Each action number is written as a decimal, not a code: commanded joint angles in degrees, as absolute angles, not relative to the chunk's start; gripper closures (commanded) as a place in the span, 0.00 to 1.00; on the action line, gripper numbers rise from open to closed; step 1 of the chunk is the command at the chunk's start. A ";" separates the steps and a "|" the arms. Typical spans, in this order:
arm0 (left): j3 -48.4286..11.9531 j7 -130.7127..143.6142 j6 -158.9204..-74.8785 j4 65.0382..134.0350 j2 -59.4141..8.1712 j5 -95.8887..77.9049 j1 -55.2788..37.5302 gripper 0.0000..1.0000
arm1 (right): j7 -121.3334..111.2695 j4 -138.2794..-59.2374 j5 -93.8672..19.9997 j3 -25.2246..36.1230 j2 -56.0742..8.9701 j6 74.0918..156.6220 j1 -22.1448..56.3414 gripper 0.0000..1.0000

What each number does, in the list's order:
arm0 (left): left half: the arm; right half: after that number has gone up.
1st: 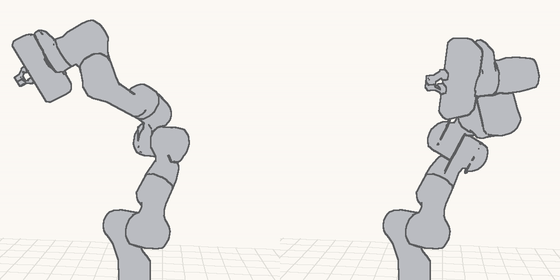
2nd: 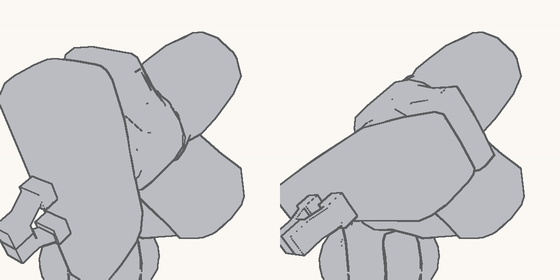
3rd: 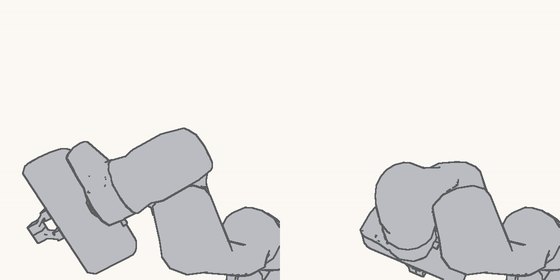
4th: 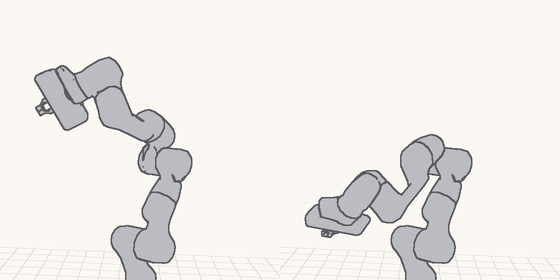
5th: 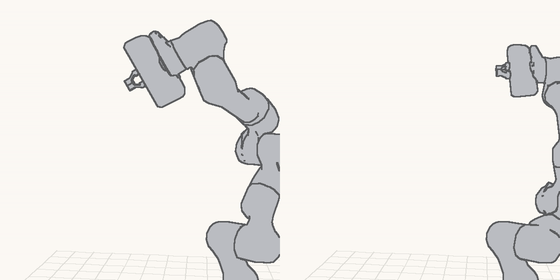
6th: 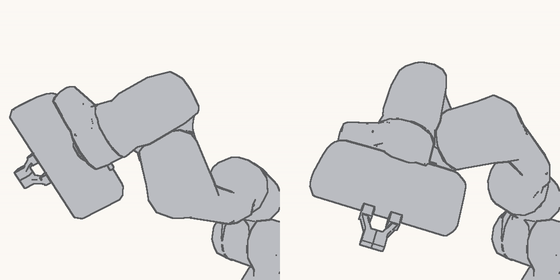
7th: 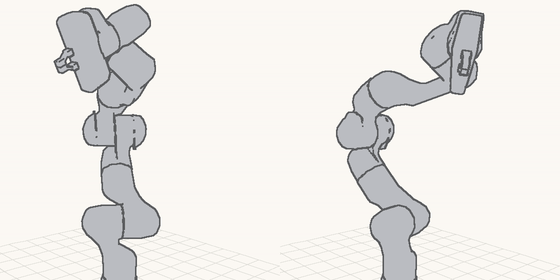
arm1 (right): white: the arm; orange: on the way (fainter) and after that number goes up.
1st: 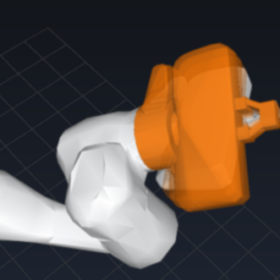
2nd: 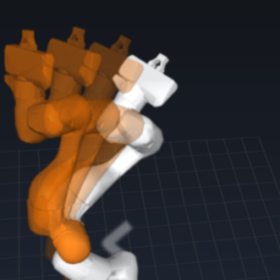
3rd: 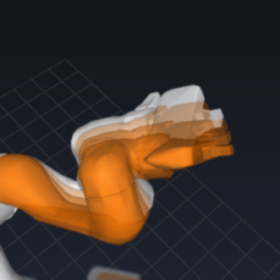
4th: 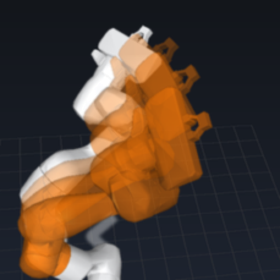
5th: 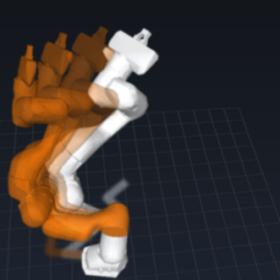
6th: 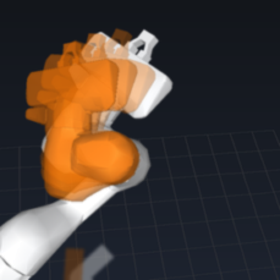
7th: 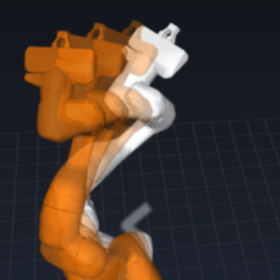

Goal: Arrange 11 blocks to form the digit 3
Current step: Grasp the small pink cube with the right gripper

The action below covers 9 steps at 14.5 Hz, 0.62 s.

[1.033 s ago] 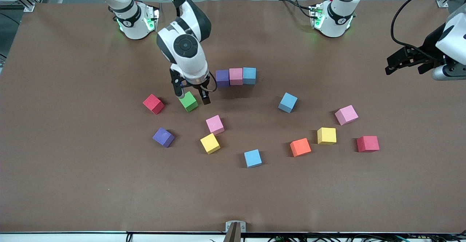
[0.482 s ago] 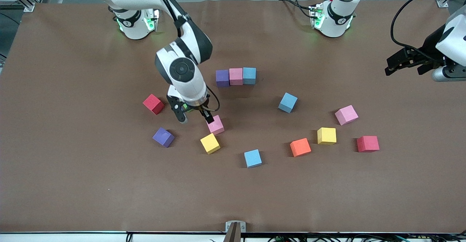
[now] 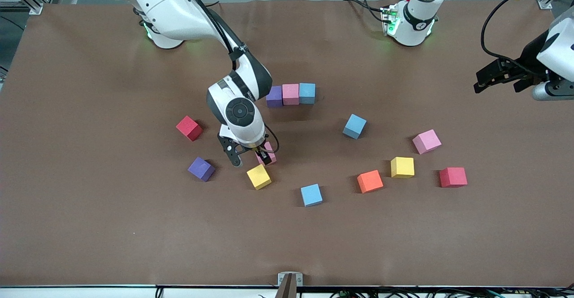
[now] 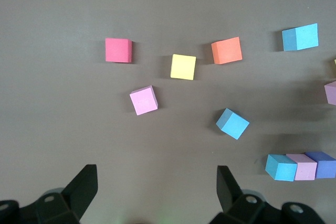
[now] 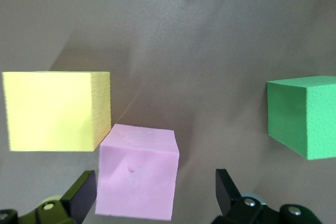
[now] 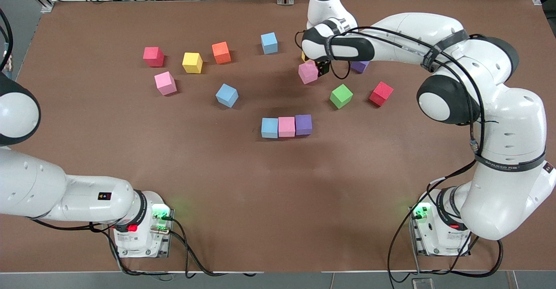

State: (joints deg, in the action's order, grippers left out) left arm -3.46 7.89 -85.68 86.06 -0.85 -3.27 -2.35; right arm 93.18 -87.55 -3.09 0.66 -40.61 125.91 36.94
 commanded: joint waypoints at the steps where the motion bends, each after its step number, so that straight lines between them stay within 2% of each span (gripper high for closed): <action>1: -3.43 7.38 -86.22 86.22 -0.62 -4.39 -2.02 0.00 | 92.20 -85.87 -3.08 0.09 -42.71 126.56 36.47 0.00; 9: -3.16 7.47 -86.22 86.22 -0.79 -5.54 -1.85 0.00 | 92.55 -84.03 -3.08 0.09 -44.82 128.67 36.30 0.04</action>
